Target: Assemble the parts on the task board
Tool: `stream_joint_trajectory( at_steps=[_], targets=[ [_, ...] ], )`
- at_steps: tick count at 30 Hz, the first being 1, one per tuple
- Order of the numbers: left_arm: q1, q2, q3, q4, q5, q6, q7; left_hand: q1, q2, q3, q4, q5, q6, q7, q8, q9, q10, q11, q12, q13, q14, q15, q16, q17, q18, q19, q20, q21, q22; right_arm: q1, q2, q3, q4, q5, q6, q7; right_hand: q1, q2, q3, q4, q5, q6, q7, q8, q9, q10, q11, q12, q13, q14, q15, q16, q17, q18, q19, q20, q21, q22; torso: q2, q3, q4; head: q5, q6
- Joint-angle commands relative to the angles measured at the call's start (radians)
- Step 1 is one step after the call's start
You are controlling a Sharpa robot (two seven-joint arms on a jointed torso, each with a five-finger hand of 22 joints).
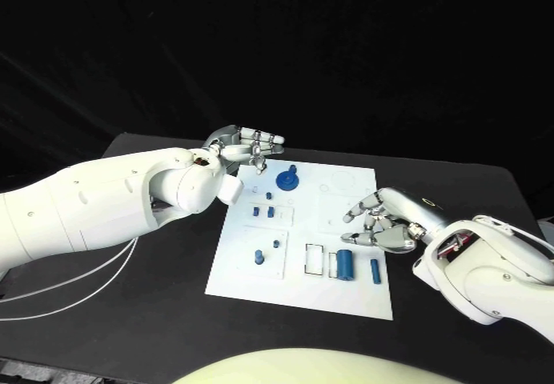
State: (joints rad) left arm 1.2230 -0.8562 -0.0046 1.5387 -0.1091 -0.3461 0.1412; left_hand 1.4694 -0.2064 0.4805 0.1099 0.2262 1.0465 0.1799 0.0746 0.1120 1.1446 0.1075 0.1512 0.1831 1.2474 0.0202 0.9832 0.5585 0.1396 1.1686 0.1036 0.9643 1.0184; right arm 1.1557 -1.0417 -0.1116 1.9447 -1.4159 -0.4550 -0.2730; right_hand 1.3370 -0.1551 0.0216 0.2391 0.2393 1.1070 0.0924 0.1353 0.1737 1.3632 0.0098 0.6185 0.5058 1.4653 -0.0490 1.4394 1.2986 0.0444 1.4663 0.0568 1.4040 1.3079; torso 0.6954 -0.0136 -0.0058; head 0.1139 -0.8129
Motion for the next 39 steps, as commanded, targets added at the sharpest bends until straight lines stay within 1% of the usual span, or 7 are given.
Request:
stream_joint_trajectory(
  at_steps=[1, 2, 4, 6, 12, 20, 39],
  targets=[
    [0.0, 0.0, 0.0, 0.001, 0.0, 0.015, 0.008, -0.002, 0.004, -0.001, -0.008, 0.002, -0.008, 0.003, -0.003, -0.002, -0.009, -0.001, 0.005, 0.001, -0.005, 0.001, -0.004, -0.002, 0.011, -0.002, 0.004, -0.005, 0.0, -0.001, -0.031, -0.003, 0.02, 0.076, 0.015, -0.042, -0.018, 0.004, -0.041, 0.026, 0.084, 0.015, -0.007, 0.011, 0.015, 0.022, -0.009, 0.266, 0.284, 0.062, -0.013, 0.017, 0.03, -0.017, 0.054, -0.006, 0.036, 0.225, -0.003, 0.0029, -0.0076, -0.016, -0.005],
    [0.0, 0.0, -0.001, 0.001, 0.0, 0.015, 0.008, -0.002, 0.004, -0.001, -0.008, 0.002, -0.008, 0.003, -0.003, -0.002, -0.009, -0.001, 0.005, 0.001, -0.005, 0.001, -0.004, -0.002, 0.011, -0.002, 0.004, -0.005, 0.0, -0.002, -0.043, -0.005, 0.026, 0.071, 0.017, -0.055, -0.022, 0.012, -0.061, 0.039, 0.11, 0.018, -0.009, 0.017, 0.026, 0.021, -0.007, 0.368, 0.397, 0.064, -0.022, 0.024, 0.041, -0.02, 0.059, -0.003, 0.048, 0.229, -0.003, 0.003, -0.0087, -0.018, -0.005],
    [-0.001, 0.0, -0.001, 0.001, 0.0, 0.015, 0.009, -0.002, 0.004, -0.001, -0.008, 0.002, -0.008, 0.003, -0.003, -0.002, -0.009, -0.001, 0.005, 0.001, -0.005, 0.001, -0.004, -0.002, 0.011, -0.002, 0.004, -0.005, 0.0, -0.004, -0.062, -0.007, 0.036, 0.056, 0.02, -0.08, -0.033, 0.028, -0.088, 0.046, 0.123, 0.023, -0.015, 0.025, 0.041, 0.033, -0.006, 0.497, 0.542, 0.067, -0.01, 0.034, 0.06, -0.022, 0.066, -0.014, 0.066, 0.235, -0.004, 0.0036, -0.0111, -0.025, -0.007],
    [-0.001, -0.001, -0.002, 0.001, 0.0, 0.016, 0.009, -0.002, 0.004, -0.001, -0.008, 0.002, -0.008, 0.003, -0.003, -0.002, -0.009, -0.001, 0.005, 0.001, -0.005, 0.001, -0.004, -0.002, 0.011, -0.002, 0.004, -0.005, 0.0, -0.01, -0.083, -0.011, 0.048, 0.027, 0.022, -0.118, -0.036, 0.042, -0.117, 0.046, 0.127, 0.025, -0.015, 0.034, 0.061, 0.046, -0.01, 0.595, 0.655, 0.07, -0.017, 0.046, 0.081, -0.027, 0.073, -0.012, 0.086, 0.24, -0.005, 0.0034, -0.0128, -0.044, -0.01],
    [-0.002, -0.001, -0.002, 0.002, 0.0, 0.017, 0.009, -0.002, 0.004, -0.001, -0.008, 0.002, -0.008, 0.003, -0.003, -0.002, -0.009, -0.001, 0.005, 0.001, -0.005, 0.001, -0.004, -0.002, 0.011, -0.002, 0.004, -0.005, 0.0, -0.036, -0.076, -0.016, 0.053, -0.041, 0.015, -0.187, -0.048, 0.055, -0.146, 0.051, 0.139, 0.026, -0.016, 0.043, 0.081, 0.057, -0.011, 0.652, 0.725, 0.075, -0.016, 0.06, 0.109, -0.032, 0.082, -0.012, 0.108, 0.246, -0.006, 0.0024, -0.0179, -0.065, -0.014],
    [-0.002, -0.003, -0.003, 0.004, 0.001, 0.019, 0.008, -0.004, 0.006, -0.002, -0.007, 0.002, -0.008, 0.003, -0.002, -0.002, -0.01, 0.0, 0.007, 0.002, -0.005, 0.001, -0.003, -0.001, 0.011, -0.002, 0.004, -0.006, 0.0, -0.079, -0.024, -0.018, 0.028, -0.09, 0.015, -0.258, -0.104, 0.061, -0.181, 0.055, 0.145, 0.02, -0.017, 0.046, 0.098, 0.05, -0.01, 0.656, 0.737, 0.073, -0.016, 0.059, 0.106, -0.031, 0.08, -0.011, 0.104, 0.245, -0.006, 0.0015, -0.0149, -0.082, -0.022],
    [-0.002, -0.012, -0.003, 0.009, 0.004, 0.025, 0.006, -0.02, 0.009, -0.006, 0.003, 0.001, -0.01, 0.004, 0.0, -0.004, -0.015, 0.001, 0.012, 0.003, -0.004, 0.003, -0.001, -0.002, 0.011, -0.002, 0.007, -0.009, -0.003, -0.118, 0.044, -0.02, -0.024, -0.087, 0.047, -0.292, -0.16, 0.067, -0.199, 0.056, 0.162, 0.025, -0.021, 0.058, 0.117, 0.045, -0.013, 0.654, 0.744, 0.072, -0.017, 0.056, 0.1, -0.03, 0.078, -0.012, 0.102, 0.244, -0.006, 0.0, -0.0172, -0.084, -0.032]
  ],
)
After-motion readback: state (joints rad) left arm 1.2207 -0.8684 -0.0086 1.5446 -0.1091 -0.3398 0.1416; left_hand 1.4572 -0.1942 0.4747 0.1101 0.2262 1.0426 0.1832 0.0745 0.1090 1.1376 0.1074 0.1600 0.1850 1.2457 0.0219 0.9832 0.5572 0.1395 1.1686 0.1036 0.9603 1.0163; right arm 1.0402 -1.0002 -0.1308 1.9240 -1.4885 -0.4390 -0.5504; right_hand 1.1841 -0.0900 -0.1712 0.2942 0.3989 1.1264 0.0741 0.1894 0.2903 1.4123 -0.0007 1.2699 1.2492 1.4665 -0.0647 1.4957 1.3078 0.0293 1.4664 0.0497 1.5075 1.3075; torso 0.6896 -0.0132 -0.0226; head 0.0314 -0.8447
